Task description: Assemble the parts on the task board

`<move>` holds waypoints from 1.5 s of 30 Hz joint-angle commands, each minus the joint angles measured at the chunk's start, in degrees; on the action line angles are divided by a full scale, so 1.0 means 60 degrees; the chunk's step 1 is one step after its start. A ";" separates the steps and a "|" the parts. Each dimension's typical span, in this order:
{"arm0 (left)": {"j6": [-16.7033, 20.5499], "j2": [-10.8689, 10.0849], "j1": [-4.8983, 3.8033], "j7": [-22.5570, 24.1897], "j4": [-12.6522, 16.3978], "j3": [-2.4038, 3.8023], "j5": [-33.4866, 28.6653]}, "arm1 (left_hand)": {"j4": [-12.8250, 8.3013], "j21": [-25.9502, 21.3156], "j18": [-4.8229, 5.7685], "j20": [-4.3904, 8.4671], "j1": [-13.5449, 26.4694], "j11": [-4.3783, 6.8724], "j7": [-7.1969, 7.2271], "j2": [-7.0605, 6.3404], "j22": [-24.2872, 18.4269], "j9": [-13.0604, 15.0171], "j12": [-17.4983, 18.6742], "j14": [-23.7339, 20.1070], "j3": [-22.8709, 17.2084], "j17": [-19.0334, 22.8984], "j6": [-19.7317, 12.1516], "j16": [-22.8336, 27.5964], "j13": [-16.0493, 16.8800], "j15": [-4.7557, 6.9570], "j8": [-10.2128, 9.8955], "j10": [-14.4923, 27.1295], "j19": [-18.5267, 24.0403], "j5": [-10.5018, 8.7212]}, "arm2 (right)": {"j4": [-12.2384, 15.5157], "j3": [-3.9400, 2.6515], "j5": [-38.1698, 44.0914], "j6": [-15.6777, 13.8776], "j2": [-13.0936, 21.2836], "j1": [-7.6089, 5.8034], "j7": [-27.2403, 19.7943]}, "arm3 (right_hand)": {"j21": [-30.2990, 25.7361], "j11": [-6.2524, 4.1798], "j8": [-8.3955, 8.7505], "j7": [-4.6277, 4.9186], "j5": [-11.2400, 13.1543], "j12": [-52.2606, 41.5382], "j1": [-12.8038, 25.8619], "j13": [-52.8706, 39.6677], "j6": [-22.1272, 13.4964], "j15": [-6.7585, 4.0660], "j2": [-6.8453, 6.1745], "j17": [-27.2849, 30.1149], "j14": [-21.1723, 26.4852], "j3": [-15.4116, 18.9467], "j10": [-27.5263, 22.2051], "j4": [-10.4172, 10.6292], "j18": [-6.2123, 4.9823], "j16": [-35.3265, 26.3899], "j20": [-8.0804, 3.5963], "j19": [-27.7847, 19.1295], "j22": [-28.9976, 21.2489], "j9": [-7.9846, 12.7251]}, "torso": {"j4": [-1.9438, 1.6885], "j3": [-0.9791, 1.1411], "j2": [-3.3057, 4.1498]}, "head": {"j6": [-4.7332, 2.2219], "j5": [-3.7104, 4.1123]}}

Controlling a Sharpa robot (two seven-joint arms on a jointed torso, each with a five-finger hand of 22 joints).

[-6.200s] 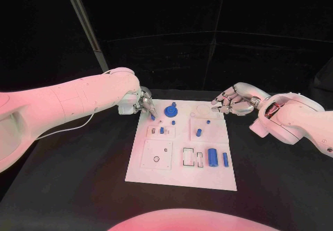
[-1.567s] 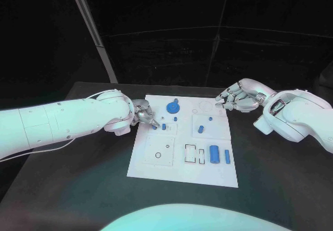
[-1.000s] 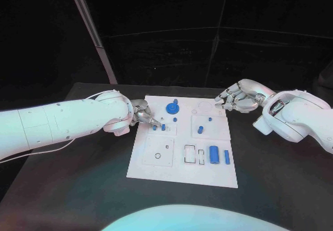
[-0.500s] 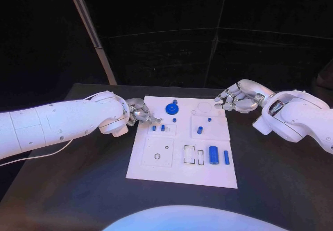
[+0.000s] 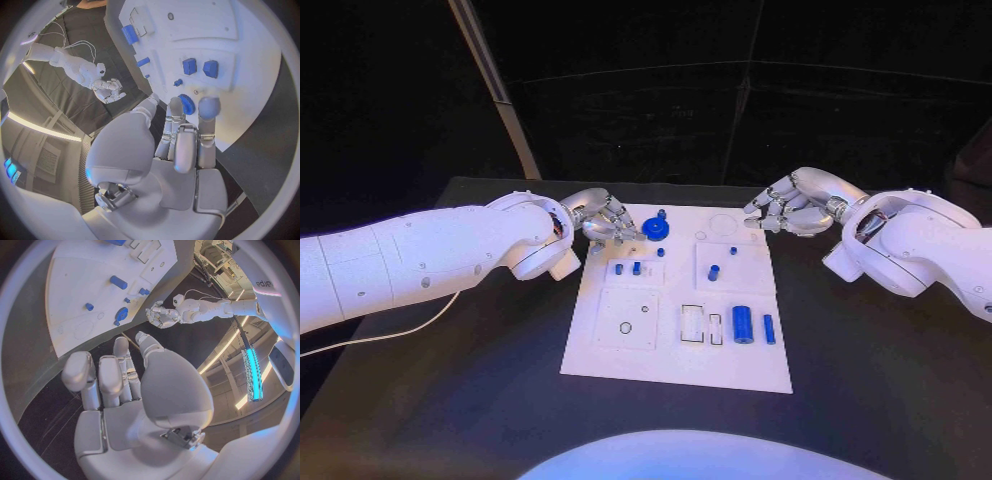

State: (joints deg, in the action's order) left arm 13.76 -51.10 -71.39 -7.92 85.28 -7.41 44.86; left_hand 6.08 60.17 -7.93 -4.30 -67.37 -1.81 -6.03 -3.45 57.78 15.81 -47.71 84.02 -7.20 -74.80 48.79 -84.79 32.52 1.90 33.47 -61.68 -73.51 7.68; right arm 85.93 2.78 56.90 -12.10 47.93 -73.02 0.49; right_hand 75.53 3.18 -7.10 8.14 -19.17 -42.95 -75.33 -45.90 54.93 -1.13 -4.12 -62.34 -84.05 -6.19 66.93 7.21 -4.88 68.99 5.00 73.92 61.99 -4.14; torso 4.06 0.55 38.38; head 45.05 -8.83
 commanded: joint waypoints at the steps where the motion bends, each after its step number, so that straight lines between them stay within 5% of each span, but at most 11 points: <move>1: -0.0049 -0.0021 -0.0012 -0.0020 -0.0036 0.0004 0.0001 | 0.0307 0.0673 0.0189 0.0084 0.0350 0.0085 0.0067 -0.0018 0.0664 -0.0095 -0.0235 0.0778 0.0380 -0.1559 0.0128 -0.0339 0.0025 0.0119 0.0040 -0.0273 -0.0471 -0.0031 | 0.0009 -0.0004 -0.0042 0.0010 0.0003 -0.0016 -0.0070 | -0.0045 -0.0029 -0.0043 0.0009 -0.0024 0.0044 -0.0001 0.0011 -0.0077 -0.0037 -0.0015 0.0016 -0.0096 -0.0007 -0.0068 0.0046 -0.0164 -0.0036 -0.0006 -0.0065 -0.0010 0.0011 | -0.0027 0.0000 -0.0002 | 0.0003 0.0017; 8: -0.1089 -0.0099 -0.0014 -0.1124 -0.0084 0.0003 0.0915 | 0.0882 0.1500 0.0363 0.0233 0.0685 0.0252 0.0243 0.0071 0.1528 -0.0137 -0.0766 0.0891 0.1191 -0.2033 0.0438 -0.0618 0.0197 0.0245 0.0336 -0.0606 -0.0937 -0.0165 | -0.0002 -0.0004 -0.0042 0.0022 -0.0006 -0.0016 -0.0063 | -0.0045 -0.0029 -0.0043 0.0009 -0.0024 0.0044 -0.0001 0.0011 -0.0077 -0.0037 -0.0015 0.0016 -0.0096 -0.0007 -0.0068 0.0046 -0.0164 -0.0036 -0.0006 -0.0065 -0.0010 0.0011 | -0.0019 -0.0007 0.0000 | 0.0004 -0.0002; 13: -0.1774 -0.0165 -0.0015 -0.1757 -0.0012 0.0003 0.1506 | 0.1168 0.1797 0.0431 0.0307 0.0721 0.0357 0.0373 0.0184 0.1859 0.0035 -0.1931 0.0927 0.1578 -0.2206 0.0618 -0.0710 0.1590 0.0337 0.0666 -0.1267 -0.1082 -0.0242 | -0.0007 -0.0004 -0.0042 0.0024 -0.0004 -0.0016 -0.0059 | -0.0045 -0.0029 -0.0043 0.0009 -0.0024 0.0044 -0.0001 0.0011 -0.0077 -0.0037 -0.0015 0.0016 -0.0096 -0.0007 -0.0068 0.0046 -0.0164 -0.0036 -0.0006 -0.0065 -0.0010 0.0011 | -0.0014 -0.0010 0.0008 | 0.0016 -0.0005; 20: -0.2484 -0.0173 -0.0014 -0.2511 0.0080 0.0003 0.2108 | 0.1138 0.1883 0.0451 0.0350 0.0443 0.0396 0.0412 0.0338 0.1968 0.0164 -0.2240 0.0934 0.1699 -0.2243 0.0579 -0.0731 0.1920 0.0374 0.0817 -0.1343 -0.1114 -0.0204 | -0.0015 -0.0003 -0.0042 0.0021 -0.0009 -0.0016 -0.0060 | -0.0047 -0.0030 -0.0046 0.0009 -0.0027 0.0041 -0.0002 0.0013 -0.0080 -0.0037 -0.0014 0.0014 -0.0097 -0.0007 -0.0068 0.0053 -0.0164 -0.0038 -0.0006 -0.0063 -0.0011 0.0011 | -0.0022 -0.0006 0.0005 | 0.0049 -0.0022; 45: -0.2428 0.0086 -0.0014 -0.3114 0.0030 0.0002 0.2326 | 0.1093 0.1889 0.0453 0.0368 0.0206 0.0421 0.0441 0.0515 0.2003 0.0287 -0.2368 0.0925 0.1832 -0.2208 0.0561 -0.0716 0.2034 0.0394 0.0960 -0.1319 -0.1096 -0.0182 | -0.0048 -0.0003 -0.0041 0.0020 -0.0053 -0.0015 -0.0070 | -0.0052 -0.0030 -0.0050 0.0009 -0.0032 0.0037 -0.0003 0.0018 -0.0086 -0.0036 -0.0013 0.0011 -0.0098 -0.0006 -0.0068 0.0067 -0.0163 -0.0043 -0.0006 -0.0061 -0.0013 0.0012 | -0.0019 0.0000 0.0006 | 0.0132 -0.0060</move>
State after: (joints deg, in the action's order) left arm -0.16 -50.71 -71.39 -25.47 85.60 -7.43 58.24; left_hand 12.72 71.23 -6.19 -2.18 -65.51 0.61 -3.77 -0.31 69.72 17.50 -61.70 84.15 3.71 -74.93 52.21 -88.93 44.68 3.90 38.89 -69.52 -79.90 6.47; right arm 85.59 2.79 56.85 -12.10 47.68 -73.01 0.51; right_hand 75.53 3.18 -7.10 8.14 -19.17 -42.95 -75.33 -45.85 54.93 -1.14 -4.12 -62.34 -84.05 -6.19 66.93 7.21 -4.88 69.01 5.00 73.92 61.99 -4.14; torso 3.96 0.53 38.41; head 45.76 -9.14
